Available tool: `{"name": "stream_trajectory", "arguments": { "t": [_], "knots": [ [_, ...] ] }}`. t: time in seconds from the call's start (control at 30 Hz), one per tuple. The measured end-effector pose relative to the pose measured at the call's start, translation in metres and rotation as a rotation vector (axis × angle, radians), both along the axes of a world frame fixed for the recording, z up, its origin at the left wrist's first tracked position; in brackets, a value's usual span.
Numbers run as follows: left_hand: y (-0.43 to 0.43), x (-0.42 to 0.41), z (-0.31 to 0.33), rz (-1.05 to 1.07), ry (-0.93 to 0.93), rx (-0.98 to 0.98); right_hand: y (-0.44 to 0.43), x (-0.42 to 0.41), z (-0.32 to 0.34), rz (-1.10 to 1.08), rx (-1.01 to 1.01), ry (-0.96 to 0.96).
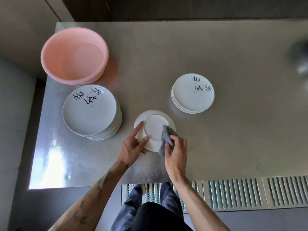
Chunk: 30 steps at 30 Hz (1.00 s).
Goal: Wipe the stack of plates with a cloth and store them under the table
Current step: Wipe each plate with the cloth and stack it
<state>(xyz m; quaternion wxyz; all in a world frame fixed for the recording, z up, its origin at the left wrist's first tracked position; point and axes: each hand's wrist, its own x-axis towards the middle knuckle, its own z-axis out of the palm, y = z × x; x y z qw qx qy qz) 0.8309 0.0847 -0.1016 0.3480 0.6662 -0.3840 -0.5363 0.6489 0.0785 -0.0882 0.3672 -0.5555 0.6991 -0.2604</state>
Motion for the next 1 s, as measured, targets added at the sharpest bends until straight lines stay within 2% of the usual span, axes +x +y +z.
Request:
{"name": "stream_trajectory", "arguments": {
  "t": [0.13,0.33,0.5,0.67,0.8,0.9,1.0],
  "knots": [
    [0.006,0.001,-0.001,-0.065,0.022,-0.027,0.019,0.006,-0.002,0.063,-0.021,-0.017],
    [-0.002,0.004,0.002,0.027,-0.055,-0.092,-0.003,0.001,-0.004,0.014,0.01,-0.017],
    [0.005,0.003,-0.001,-0.031,-0.126,-0.067,0.025,0.014,-0.002,0.055,-0.002,-0.031],
    [0.005,0.005,0.001,0.035,-0.076,-0.094,-0.011,-0.004,-0.001,0.0,0.03,-0.014],
    [0.002,-0.004,0.004,0.098,-0.06,-0.087,0.018,0.012,0.002,0.04,0.031,-0.034],
    [0.005,-0.007,0.006,0.077,-0.01,-0.068,0.025,0.012,-0.001,0.051,0.031,-0.049],
    [0.002,-0.005,0.007,0.063,0.0,-0.058,-0.002,0.0,-0.002,-0.029,0.046,-0.03]
  ]
}}
